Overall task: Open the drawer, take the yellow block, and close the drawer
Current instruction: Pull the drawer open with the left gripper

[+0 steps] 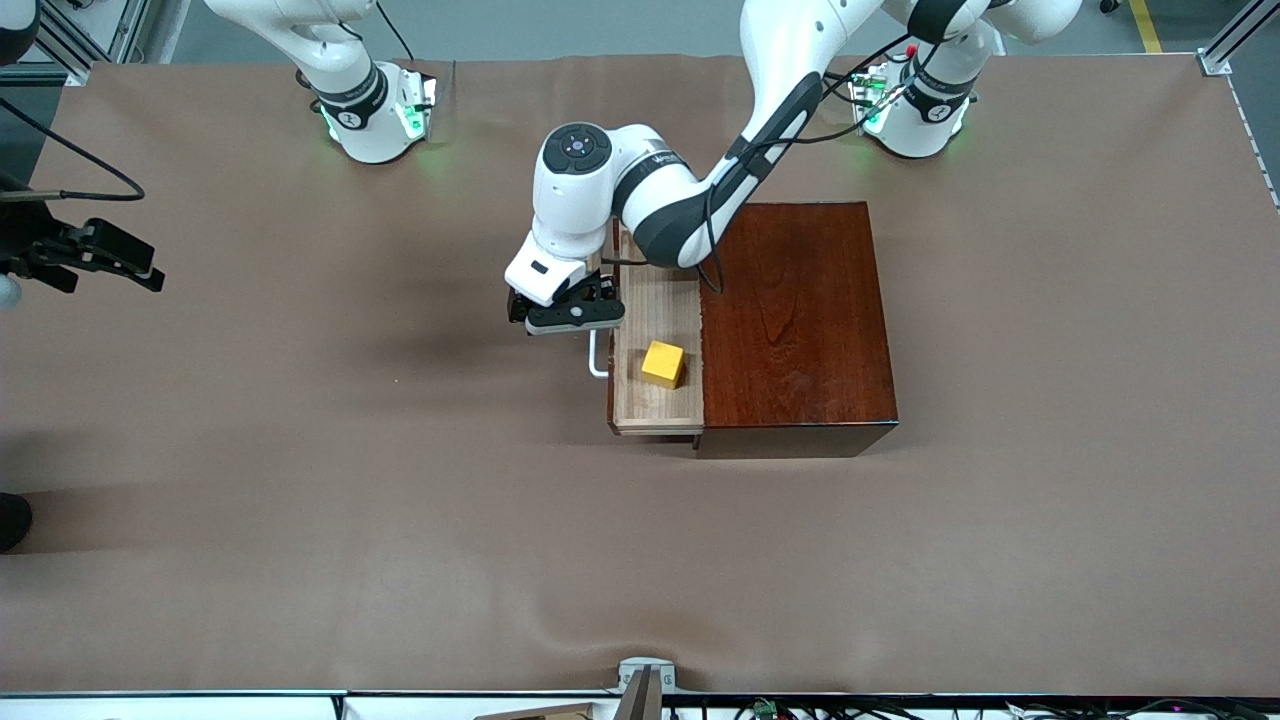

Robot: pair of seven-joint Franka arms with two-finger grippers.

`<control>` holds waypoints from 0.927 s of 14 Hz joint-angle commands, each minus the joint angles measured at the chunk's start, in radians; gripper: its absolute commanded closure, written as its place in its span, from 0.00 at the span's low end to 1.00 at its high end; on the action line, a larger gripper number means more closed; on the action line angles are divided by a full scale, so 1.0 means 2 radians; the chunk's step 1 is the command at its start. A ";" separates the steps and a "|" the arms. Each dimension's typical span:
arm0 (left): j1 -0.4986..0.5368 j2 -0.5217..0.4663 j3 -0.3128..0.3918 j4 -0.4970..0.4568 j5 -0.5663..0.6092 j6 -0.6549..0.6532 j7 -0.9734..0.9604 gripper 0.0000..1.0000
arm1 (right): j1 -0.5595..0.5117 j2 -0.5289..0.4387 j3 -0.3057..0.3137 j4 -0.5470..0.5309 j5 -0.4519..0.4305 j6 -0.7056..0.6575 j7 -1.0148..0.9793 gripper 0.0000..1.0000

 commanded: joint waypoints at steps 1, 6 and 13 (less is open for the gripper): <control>-0.001 0.004 0.006 0.014 -0.004 0.000 -0.002 0.00 | -0.009 -0.009 0.006 -0.005 0.003 -0.002 -0.005 0.00; 0.006 -0.032 0.007 0.014 -0.008 -0.020 -0.006 0.00 | -0.009 -0.010 0.006 -0.005 0.003 -0.002 -0.005 0.00; 0.080 -0.121 0.007 0.005 -0.008 -0.114 -0.002 0.00 | -0.009 -0.010 0.005 -0.002 0.004 0.002 -0.003 0.00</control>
